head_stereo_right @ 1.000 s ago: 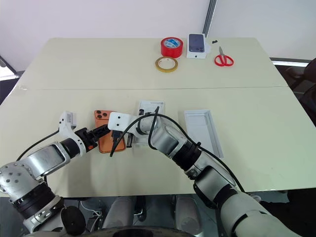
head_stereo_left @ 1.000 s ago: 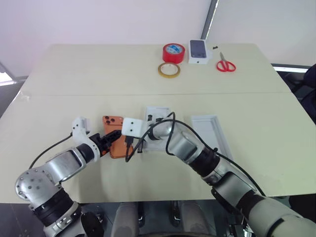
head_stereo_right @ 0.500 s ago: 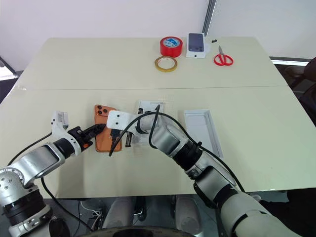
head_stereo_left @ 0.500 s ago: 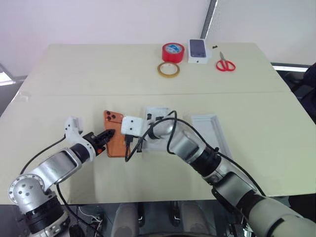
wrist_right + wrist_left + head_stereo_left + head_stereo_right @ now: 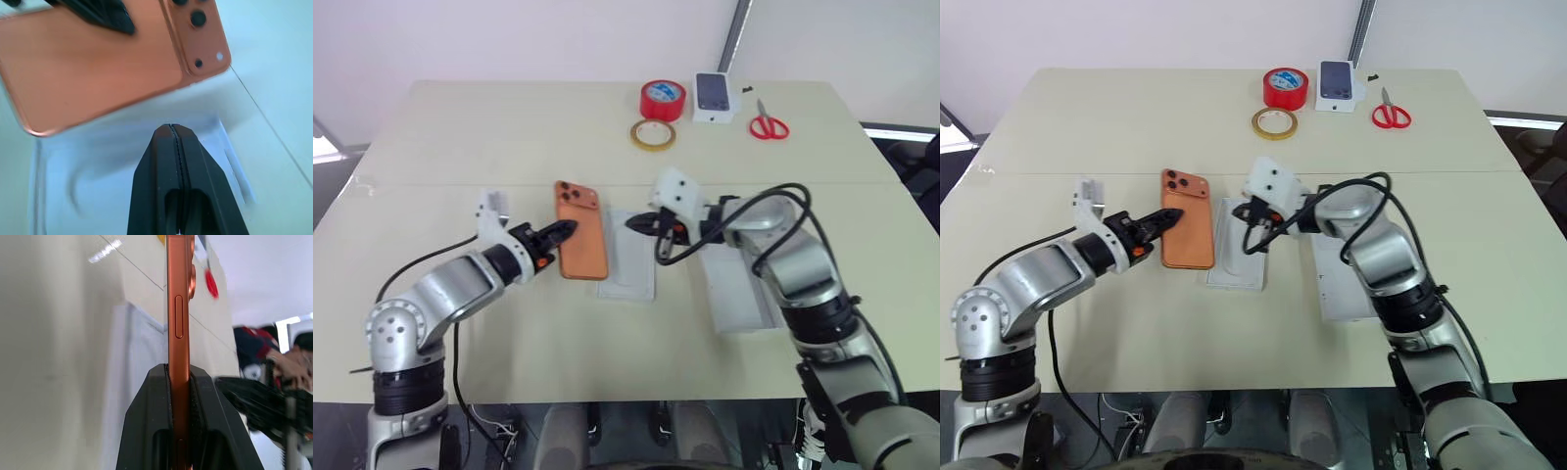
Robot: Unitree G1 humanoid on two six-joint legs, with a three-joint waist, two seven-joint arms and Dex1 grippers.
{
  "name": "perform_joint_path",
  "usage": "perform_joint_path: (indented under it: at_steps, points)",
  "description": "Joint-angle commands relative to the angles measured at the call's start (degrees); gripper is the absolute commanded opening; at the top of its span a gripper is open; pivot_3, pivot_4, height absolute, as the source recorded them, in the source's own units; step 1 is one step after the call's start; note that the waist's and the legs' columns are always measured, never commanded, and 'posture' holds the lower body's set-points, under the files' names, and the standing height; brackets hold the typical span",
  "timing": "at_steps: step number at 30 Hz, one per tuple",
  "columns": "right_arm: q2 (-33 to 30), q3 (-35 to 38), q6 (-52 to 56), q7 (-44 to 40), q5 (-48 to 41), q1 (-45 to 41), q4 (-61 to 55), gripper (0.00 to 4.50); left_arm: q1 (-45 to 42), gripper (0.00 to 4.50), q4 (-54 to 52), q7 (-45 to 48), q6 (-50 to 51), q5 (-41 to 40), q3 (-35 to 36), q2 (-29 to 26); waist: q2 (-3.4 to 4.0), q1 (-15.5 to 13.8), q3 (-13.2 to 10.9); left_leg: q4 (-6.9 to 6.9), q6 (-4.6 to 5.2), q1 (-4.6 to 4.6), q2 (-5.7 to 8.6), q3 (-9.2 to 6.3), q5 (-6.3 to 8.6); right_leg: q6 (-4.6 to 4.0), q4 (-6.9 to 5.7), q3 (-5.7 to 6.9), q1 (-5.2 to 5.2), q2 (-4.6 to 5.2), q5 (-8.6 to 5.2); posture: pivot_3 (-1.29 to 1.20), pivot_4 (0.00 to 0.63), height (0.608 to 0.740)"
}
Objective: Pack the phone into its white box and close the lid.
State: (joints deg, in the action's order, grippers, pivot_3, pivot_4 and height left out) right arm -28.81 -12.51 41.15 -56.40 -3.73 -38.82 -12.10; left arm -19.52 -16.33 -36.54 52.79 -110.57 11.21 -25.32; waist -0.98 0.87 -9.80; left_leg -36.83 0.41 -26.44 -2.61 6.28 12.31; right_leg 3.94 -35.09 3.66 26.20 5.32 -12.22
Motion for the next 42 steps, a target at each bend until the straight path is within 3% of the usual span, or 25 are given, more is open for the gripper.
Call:
perform_joint_path:
  at_steps: [1,10,32,36,41,42]
  points:
    - [-3.4,2.5,-1.3,0.3,-1.4,1.9,-3.0,0.00,-3.3,0.04,3.1,3.7,-0.3,1.9,-4.8,1.3,0.00,-0.2,0.0,-0.10,0.01,0.00,-0.06,-0.01,0.00,0.00,-0.04,0.00,-0.04,-0.14,0.00,0.00,0.150,0.740]
    - [-8.0,2.7,-1.1,3.2,-2.0,6.8,-6.4,0.00,-7.1,0.04,10.5,9.0,0.8,8.4,-8.9,4.0,-0.03,-0.4,0.0,-0.47,0.01,0.12,-0.11,-0.15,-0.01,-0.03,-0.05,0.06,-0.36,-0.57,0.03,0.00,0.150,0.740]
    - [-11.5,6.2,-4.3,2.8,-9.2,14.5,-6.6,0.00,-10.4,0.04,16.0,16.9,4.5,20.1,-9.1,10.7,-0.05,-1.6,-0.1,-0.64,0.03,0.14,-0.10,-0.25,-0.01,0.00,-0.07,0.07,-0.52,-0.64,0.03,0.00,0.150,0.740]
    - [-11.4,5.8,-4.5,3.4,-9.0,14.3,-6.1,0.00,-10.6,1.81,16.0,17.5,5.5,20.9,-8.6,10.9,-0.04,-1.6,-0.1,-0.63,0.03,0.15,-0.10,-0.28,-0.01,0.01,-0.07,0.08,-0.54,-0.64,0.02,0.00,0.150,0.740]
    - [-11.4,5.5,-4.6,3.9,-8.8,13.9,-5.8,0.00,-11.0,4.37,14.4,17.4,7.4,20.9,-7.6,9.0,-0.05,-1.6,-0.1,-0.64,0.03,0.23,-0.10,-0.29,-0.01,0.01,-0.07,0.08,-0.62,-0.65,0.03,0.00,0.150,0.740]
    - [-11.4,5.4,-4.7,3.9,-8.7,13.8,-5.7,0.00,-11.0,4.37,13.9,17.4,7.8,20.7,-7.4,8.6,-0.05,-1.6,-0.1,-0.64,0.03,0.29,-0.10,-0.29,-0.01,0.01,-0.07,0.09,-0.69,-0.66,0.02,0.00,0.150,0.740]
